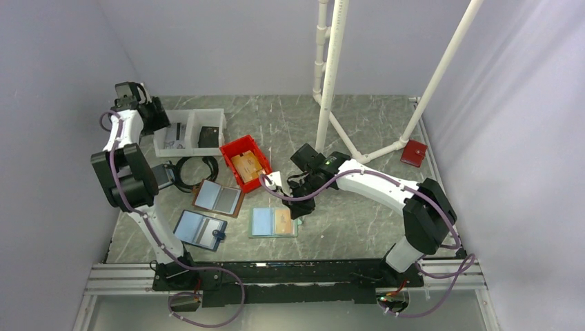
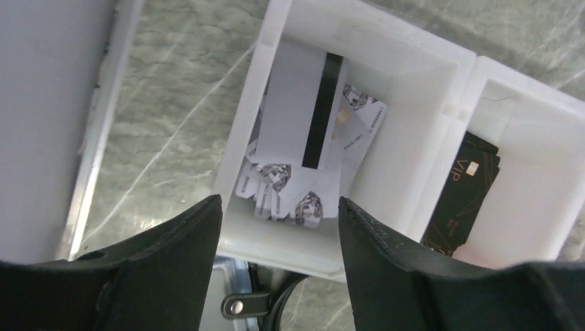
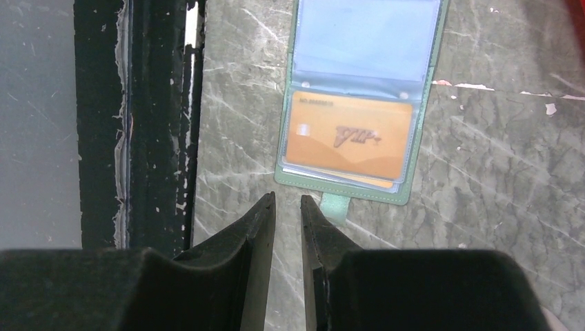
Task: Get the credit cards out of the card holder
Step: Place the credit card in the storage box, then reset both arms
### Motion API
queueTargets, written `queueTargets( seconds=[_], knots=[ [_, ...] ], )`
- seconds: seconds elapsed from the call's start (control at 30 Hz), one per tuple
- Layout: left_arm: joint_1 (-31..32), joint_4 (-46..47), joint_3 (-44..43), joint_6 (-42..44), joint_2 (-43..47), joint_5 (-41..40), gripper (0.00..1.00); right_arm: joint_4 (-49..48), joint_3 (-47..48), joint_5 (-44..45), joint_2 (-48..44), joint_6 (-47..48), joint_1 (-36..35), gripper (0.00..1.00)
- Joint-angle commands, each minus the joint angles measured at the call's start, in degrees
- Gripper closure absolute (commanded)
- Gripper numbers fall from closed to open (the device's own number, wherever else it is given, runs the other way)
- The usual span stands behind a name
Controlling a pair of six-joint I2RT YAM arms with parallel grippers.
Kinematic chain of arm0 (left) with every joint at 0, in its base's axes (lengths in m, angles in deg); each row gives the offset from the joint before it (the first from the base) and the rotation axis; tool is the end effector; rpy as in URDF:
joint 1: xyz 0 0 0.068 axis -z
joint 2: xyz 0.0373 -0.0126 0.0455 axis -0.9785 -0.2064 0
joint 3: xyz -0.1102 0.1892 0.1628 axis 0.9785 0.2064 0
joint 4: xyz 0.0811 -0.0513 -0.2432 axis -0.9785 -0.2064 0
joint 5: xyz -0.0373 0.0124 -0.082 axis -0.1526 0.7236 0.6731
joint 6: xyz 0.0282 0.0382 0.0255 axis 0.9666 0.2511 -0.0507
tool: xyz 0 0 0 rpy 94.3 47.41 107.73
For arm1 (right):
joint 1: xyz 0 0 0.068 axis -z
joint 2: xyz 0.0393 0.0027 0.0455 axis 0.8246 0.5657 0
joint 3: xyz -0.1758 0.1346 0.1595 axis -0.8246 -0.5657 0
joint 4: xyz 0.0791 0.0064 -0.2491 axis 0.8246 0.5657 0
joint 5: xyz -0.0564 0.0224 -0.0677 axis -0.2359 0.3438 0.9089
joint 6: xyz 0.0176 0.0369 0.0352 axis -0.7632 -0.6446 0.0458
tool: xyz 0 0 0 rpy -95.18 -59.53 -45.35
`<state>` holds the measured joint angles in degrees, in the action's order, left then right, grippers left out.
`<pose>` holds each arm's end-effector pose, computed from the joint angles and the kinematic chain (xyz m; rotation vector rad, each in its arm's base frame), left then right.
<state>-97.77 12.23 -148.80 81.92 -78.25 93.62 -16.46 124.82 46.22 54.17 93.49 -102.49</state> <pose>0.4343 0.1504 0.2492 -0.5218 2.3696 -0.0679 0.1972 0.2429 0.2372 -1.9366 1.8374 0.9384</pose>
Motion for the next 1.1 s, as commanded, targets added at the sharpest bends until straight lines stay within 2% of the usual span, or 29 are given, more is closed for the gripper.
queueTargets(
  seconds=[0.0, 0.17, 0.23, 0.33, 0.43, 0.47, 0.6, 0.73, 0.83, 0.9, 1.07],
  knots=[
    [-0.16, 3.86, 2.35, -3.01, 12.05, -2.87, 0.32, 0.56, 0.63, 0.16, 0.51, 1.48, -0.28, 0.77],
    [-0.14, 10.57, 10.56, -6.26, 21.18, 2.0, 0.31, 1.15, 0.1, 0.41, -1.41, 2.97, -0.18, 0.77],
    [-0.31, 13.12, 15.66, -7.82, 25.1, 3.59, 0.28, 1.97, -0.38, -0.43, -2.71, 4.52, -0.09, 0.77],
    [-0.58, 15.84, 23.35, -11.8, 31.63, 5.49, 0.18, 4.4, -0.98, -1.81, -5.12, 8.3, -0.08, 0.77],
    [-0.7, 18.11, 32.18, -15.74, 39.27, 7.5, 0.01, 5.95, -2.38, -1.31, -8.67, 11.87, -0.01, 0.76],
    [-0.7, 18.64, 34.92, -17.22, 42.21, 8.01, 0.01, 5.91, -3.23, -0.69, -10.26, 12.56, 0.12, 0.75],
    [-0.68, 19.1, 44.8, -22.72, 53.79, 11.56, 0.01, 5.51, -6.43, -1.33, -16.92, 14.3, 3.39, 0.66],
    [-0.06, 17.98, 49.69, -23.57, 61.25, 26.71, 0.01, 5.66, -8.55, -4.85, -23.23, 14.88, 10.34, 0.55],
    [1.37, 13.69, 51.04, -21.83, 63.84, 32.68, 0.01, 4.53, -10.83, -5.72, -28.17, 13.7, 17.02, 0.46],
    [3.4, 9.34, 51.37, -19.28, 65.68, 33.22, 0.02, 3.12, -12.24, -5.72, -31.88, 12.19, 21.7, 0.38],
    [7.48, 5.15, 51.69, -15.6, 69.81, 31.24, 0.01, -0.67, -14.37, -8.75, -38.3, 7.14, 34.91, 0.16]
  ],
)
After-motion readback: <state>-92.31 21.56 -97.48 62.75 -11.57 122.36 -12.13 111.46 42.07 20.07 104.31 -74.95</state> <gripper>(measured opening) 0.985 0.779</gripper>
